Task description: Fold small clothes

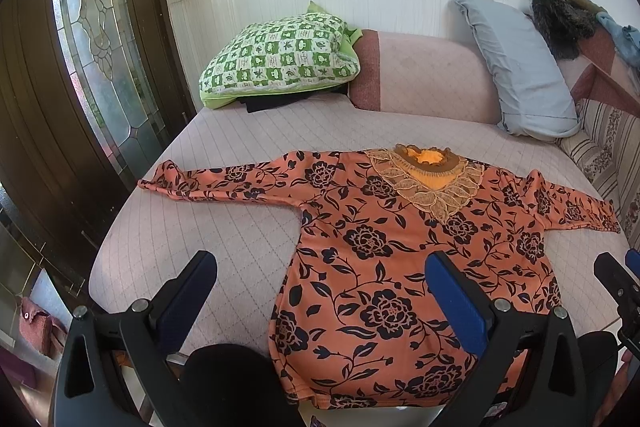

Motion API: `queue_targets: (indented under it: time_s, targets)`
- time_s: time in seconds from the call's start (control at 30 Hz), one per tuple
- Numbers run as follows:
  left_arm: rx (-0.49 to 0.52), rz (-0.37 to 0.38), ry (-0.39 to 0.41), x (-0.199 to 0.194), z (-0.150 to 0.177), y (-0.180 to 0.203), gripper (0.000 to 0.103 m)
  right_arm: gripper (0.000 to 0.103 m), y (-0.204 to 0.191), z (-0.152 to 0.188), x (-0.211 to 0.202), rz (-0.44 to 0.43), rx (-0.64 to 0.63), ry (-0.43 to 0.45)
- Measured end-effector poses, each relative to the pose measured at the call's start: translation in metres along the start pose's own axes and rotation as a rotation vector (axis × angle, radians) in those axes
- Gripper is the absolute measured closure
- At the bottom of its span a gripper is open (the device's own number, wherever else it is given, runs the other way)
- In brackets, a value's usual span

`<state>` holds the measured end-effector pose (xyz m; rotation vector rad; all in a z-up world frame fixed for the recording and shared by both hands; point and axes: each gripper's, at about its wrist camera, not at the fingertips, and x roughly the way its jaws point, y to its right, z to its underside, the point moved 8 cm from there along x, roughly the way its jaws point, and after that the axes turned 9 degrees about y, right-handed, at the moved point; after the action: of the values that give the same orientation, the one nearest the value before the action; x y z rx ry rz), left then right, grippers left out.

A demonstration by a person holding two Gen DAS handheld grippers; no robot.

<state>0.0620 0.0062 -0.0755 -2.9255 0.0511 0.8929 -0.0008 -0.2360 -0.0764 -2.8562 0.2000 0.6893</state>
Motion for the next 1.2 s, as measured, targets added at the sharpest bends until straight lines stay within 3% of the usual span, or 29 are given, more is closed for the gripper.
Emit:
queue_targets:
  time_s: [0.87,1.1,1.2]
  targets:
    - [0.020,-0.004,-0.039,0.016,0.002,0.005,0.000,0.000,0.010,0.005,0.020,0.003,0.027,-0.046]
    - [0.045,-0.009,-0.070,0.036,0.001,0.015,0.000,0.000,0.023,0.009,0.039,0.016,0.045,-0.072]
    - [0.057,0.017,-0.125,0.056,0.008,0.025,0.000,0.000,0.039,0.008,0.052,0.041,0.045,-0.065]
